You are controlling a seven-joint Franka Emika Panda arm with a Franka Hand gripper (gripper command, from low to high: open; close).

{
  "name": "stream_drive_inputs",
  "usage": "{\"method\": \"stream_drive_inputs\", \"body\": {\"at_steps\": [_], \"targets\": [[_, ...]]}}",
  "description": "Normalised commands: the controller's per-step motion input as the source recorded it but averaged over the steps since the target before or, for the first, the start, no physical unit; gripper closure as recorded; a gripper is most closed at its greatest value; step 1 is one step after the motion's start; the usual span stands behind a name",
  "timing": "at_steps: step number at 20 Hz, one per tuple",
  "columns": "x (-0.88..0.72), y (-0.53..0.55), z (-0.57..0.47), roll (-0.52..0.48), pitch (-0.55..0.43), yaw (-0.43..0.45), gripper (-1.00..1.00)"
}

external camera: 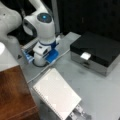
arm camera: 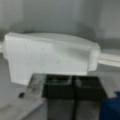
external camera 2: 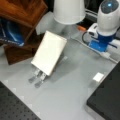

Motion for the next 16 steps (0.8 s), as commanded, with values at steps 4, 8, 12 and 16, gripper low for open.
{"method": "stream_drive_inputs", "body": {"at_steps": [4, 8, 12, 16], "targets": [[-0.86, -0.08, -0.45, 0.172, -0.489, -0.029, 1.00], [-0.87, -0.11, -0.49, 0.188, -0.538, -0.034, 1.00], [-0.86, -0.14, -0.47, 0.206, -0.581, -0.048, 1.00], [-0.89, -0.17, -0.44, 0.210, -0.603, -0.055, 1.00]]}}
